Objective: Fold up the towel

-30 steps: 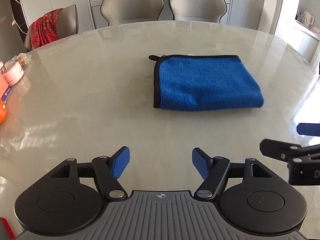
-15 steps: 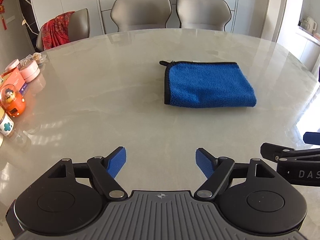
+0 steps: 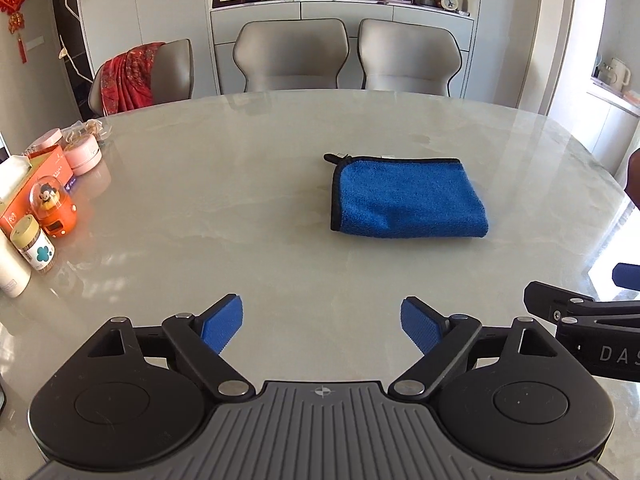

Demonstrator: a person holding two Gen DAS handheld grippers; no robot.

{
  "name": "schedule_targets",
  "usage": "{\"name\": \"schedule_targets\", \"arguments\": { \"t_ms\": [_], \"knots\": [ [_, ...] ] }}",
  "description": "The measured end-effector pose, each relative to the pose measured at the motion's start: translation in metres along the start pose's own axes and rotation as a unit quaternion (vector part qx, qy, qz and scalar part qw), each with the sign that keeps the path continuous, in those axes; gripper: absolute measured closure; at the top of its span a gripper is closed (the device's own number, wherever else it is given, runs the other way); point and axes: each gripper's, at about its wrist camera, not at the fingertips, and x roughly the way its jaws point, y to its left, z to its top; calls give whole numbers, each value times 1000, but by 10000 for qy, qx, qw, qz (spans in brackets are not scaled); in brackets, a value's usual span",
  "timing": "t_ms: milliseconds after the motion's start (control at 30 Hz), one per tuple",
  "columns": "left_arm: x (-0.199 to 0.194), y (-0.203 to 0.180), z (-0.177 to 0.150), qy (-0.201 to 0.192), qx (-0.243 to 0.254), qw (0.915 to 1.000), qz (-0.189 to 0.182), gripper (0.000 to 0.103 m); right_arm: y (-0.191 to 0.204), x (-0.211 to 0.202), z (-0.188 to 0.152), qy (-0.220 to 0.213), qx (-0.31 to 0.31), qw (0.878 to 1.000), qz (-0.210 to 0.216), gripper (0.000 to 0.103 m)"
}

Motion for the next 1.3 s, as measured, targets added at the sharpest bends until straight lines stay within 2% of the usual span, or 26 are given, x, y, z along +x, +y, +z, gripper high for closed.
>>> {"name": "schedule_targets", "arguments": {
  "t_ms": [200, 467, 533, 667, 1100, 1300],
  "knots": [
    [-12, 3, 1, -107, -49, 9998, 145, 13, 2, -15, 1, -63, -61, 9999, -61, 0],
    [-16, 1, -1, -124, -16, 9999, 89, 13, -8, -18, -1, -1, 176, 9998, 43, 0],
    [-17, 1, -1, -149, -3, 9998, 91, 8, -11, -18, -2, 2, 234, 9997, 48, 0],
    [-19, 2, -1, -194, -23, 9998, 44, 7, -10, -18, -3, 39, 237, 9997, 39, 0],
    [-18, 3, -5, -120, -73, 9999, -40, 6, -10, -17, -7, 111, 222, 9997, -7, 0],
    [-21, 1, -5, -224, 0, 9997, 36, 6, -11, -17, -8, 125, 258, 9996, 17, 0]
  ]
}}
